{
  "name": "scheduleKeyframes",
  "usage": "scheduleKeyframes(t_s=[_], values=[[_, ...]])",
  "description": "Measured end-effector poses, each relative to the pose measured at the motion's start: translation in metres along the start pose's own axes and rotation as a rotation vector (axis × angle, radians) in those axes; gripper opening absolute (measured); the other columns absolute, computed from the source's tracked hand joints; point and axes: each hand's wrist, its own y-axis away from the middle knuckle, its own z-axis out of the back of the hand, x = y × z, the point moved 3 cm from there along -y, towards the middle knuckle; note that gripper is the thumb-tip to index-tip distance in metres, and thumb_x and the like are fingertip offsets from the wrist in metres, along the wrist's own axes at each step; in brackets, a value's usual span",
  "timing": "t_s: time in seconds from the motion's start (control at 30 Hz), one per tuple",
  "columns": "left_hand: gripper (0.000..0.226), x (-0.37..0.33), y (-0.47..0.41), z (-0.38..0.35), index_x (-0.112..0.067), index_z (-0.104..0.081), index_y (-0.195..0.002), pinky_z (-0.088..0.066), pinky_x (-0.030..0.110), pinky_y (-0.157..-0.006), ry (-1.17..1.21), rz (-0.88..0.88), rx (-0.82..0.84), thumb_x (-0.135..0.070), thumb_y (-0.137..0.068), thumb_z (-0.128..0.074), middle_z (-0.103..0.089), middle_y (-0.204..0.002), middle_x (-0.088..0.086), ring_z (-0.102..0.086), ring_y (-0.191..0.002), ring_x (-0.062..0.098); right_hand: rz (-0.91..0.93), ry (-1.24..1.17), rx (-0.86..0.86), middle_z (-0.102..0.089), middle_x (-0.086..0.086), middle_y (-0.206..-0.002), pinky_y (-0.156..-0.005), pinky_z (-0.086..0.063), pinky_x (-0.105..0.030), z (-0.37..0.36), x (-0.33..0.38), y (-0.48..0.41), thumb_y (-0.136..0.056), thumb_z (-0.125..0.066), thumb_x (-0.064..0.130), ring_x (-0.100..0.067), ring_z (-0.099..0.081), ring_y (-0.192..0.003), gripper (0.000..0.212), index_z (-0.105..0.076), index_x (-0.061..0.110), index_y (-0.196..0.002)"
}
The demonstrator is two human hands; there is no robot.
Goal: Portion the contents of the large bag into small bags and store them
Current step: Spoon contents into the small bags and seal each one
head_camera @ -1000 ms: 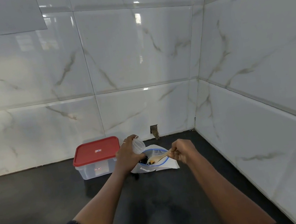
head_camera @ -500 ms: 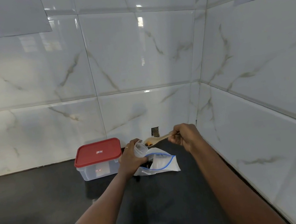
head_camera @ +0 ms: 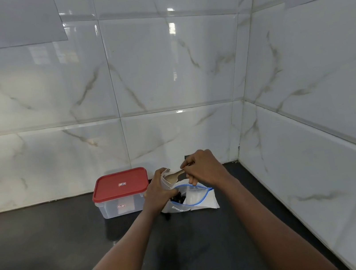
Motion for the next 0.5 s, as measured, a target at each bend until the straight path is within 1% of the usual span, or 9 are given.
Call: scheduleKeyframes(t_s=[0.1,0.17,0.2,0.27,0.3,0.33,0.4,0.47,0.5], values=[[0.067,-0.002,0.001,-0.001,-0.028,-0.045,-0.12,-0.046,0.039,-0.089,0.023,-0.007,-0.004,-0.028,-0.06,-0.073,-0.055,-0.109,-0.01,-0.055,-0.104,0.019,0.041,0.063,0.026,-0.07,-0.018,-0.068,-0.053,-0.051,-0.01,0.0,0.001,0.001,-0.084,-0.048,0.002,-0.006,-0.058,-0.04,0.028,-0.072,0.004,-0.099],[0.067,-0.003,0.001,-0.001,-0.027,-0.045,-0.12,-0.046,0.04,-0.089,0.02,-0.002,-0.008,-0.03,-0.058,-0.071,-0.055,-0.108,-0.01,-0.055,-0.103,0.018,0.038,0.08,0.009,-0.07,-0.019,-0.07,-0.053,-0.051,-0.011,0.002,0.004,0.002,-0.085,-0.048,0.002,-0.009,-0.058,-0.042,0.027,-0.071,0.004,-0.098],[0.068,-0.003,0.002,-0.001,-0.028,-0.046,-0.12,-0.046,0.04,-0.089,0.015,0.002,-0.009,-0.033,-0.056,-0.068,-0.056,-0.107,-0.01,-0.055,-0.102,0.018,0.025,0.077,-0.024,-0.07,-0.02,-0.069,-0.053,-0.052,-0.013,0.005,0.005,0.003,-0.084,-0.047,0.002,-0.011,-0.058,-0.042,0.026,-0.072,0.004,-0.094],[0.068,-0.004,0.002,-0.001,-0.028,-0.046,-0.12,-0.045,0.036,-0.086,0.003,0.003,-0.006,-0.035,-0.055,-0.066,-0.057,-0.104,-0.01,-0.055,-0.1,0.017,-0.036,0.044,-0.156,-0.067,-0.021,-0.064,-0.05,-0.052,-0.023,0.014,0.004,0.003,-0.079,-0.048,0.002,-0.017,-0.057,-0.04,0.022,-0.069,0.004,-0.074],[0.067,-0.005,0.002,-0.001,-0.028,-0.046,-0.119,-0.045,0.034,-0.084,0.005,0.006,-0.004,-0.034,-0.057,-0.067,-0.058,-0.101,-0.01,-0.056,-0.098,0.018,-0.086,-0.005,-0.221,-0.064,-0.021,-0.06,-0.045,-0.05,-0.024,0.02,0.0,0.003,-0.077,-0.048,0.002,-0.019,-0.056,-0.038,0.02,-0.065,0.001,-0.066],[0.064,-0.006,0.002,-0.001,-0.027,-0.047,-0.119,-0.044,0.032,-0.082,0.012,0.009,-0.003,-0.031,-0.059,-0.07,-0.058,-0.1,-0.01,-0.056,-0.097,0.018,-0.15,-0.072,-0.263,-0.061,-0.019,-0.054,-0.041,-0.046,-0.023,0.025,-0.004,0.003,-0.076,-0.049,0.001,-0.018,-0.053,-0.034,0.02,-0.061,-0.002,-0.06],[0.063,-0.005,0.003,-0.001,-0.026,-0.048,-0.119,-0.045,0.033,-0.083,0.026,0.024,-0.013,-0.028,-0.061,-0.072,-0.058,-0.099,-0.009,-0.056,-0.098,0.019,-0.258,-0.184,-0.281,-0.056,-0.012,-0.044,-0.034,-0.039,-0.017,0.029,-0.017,0.008,-0.078,-0.051,0.001,-0.013,-0.047,-0.028,0.024,-0.056,-0.002,-0.056],[0.065,-0.004,0.003,0.0,-0.028,-0.048,-0.118,-0.046,0.037,-0.089,0.024,0.033,-0.035,-0.034,-0.057,-0.068,-0.058,-0.1,-0.01,-0.056,-0.099,0.018,-0.319,-0.206,-0.291,-0.053,-0.007,-0.04,-0.035,-0.037,-0.017,0.03,-0.028,0.012,-0.08,-0.052,0.003,-0.011,-0.045,-0.026,0.023,-0.057,-0.001,-0.057],[0.066,-0.004,0.003,0.0,-0.028,-0.048,-0.118,-0.045,0.037,-0.09,0.02,0.033,-0.041,-0.036,-0.055,-0.067,-0.058,-0.1,-0.01,-0.056,-0.098,0.017,-0.329,-0.175,-0.297,-0.054,-0.008,-0.042,-0.038,-0.038,-0.018,0.027,-0.033,0.014,-0.079,-0.052,0.003,-0.011,-0.046,-0.028,0.021,-0.058,-0.001,-0.059]])
